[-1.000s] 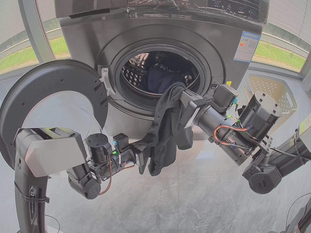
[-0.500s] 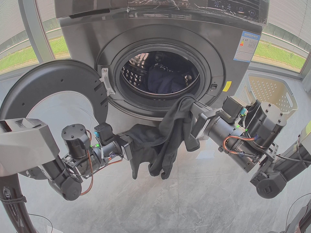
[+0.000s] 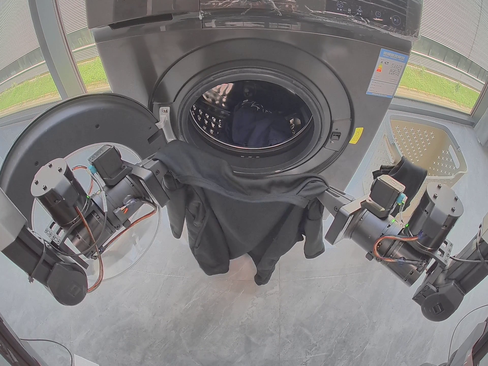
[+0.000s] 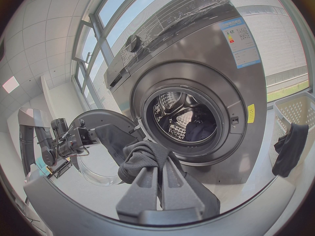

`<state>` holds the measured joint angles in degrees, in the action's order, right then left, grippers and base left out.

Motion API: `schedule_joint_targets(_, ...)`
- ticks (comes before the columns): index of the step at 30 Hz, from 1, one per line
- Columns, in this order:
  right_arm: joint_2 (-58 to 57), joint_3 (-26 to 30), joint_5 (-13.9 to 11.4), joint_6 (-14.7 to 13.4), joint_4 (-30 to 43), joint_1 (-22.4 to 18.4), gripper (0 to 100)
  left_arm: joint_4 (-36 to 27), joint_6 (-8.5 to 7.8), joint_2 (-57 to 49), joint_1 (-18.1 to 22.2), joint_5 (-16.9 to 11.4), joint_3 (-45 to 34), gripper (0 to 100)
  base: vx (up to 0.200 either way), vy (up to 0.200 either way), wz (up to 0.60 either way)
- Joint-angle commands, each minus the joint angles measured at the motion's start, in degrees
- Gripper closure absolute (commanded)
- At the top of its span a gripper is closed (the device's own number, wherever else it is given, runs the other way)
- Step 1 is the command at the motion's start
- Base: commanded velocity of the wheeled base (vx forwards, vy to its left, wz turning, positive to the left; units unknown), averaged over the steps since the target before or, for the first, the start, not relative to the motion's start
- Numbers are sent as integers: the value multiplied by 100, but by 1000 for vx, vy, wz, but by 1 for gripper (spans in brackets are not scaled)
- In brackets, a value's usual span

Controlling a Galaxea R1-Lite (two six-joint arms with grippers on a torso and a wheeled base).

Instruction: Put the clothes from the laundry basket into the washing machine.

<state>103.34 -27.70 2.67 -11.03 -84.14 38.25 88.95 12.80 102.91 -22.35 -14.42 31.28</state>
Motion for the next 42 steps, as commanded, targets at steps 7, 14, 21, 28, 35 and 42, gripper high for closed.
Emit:
schedule_joint_targets(7, -24, -113, 5, 189, -305, -415, 100, 8, -111, -316, 2, 150, 36, 100, 0, 0, 0)
schedule_joint_targets(14, -68, -306, 5, 224, -314, -459, 100, -1, -129, -307, -24, 185, 10, 100, 0, 0, 0)
schedule_joint_targets(21, -253, -333, 5, 233, -314, -468, 100, 8, -111, -316, -24, 203, 27, 100, 0, 0, 0)
schedule_joint_targets(28, -314, -333, 5, 233, -305, -459, 100, 8, -120, -325, -42, 203, 36, 100, 0, 0, 0)
schedule_joint_targets(35, -323, -394, 14, 233, -305, -424, 100, -1, -120, -448, -51, 203, 45, 100, 0, 0, 0)
schedule_joint_targets(42, -402, -421, 14, 233, -305, -398, 100, -1, -111, -579, -33, 194, 97, 100, 0, 0, 0)
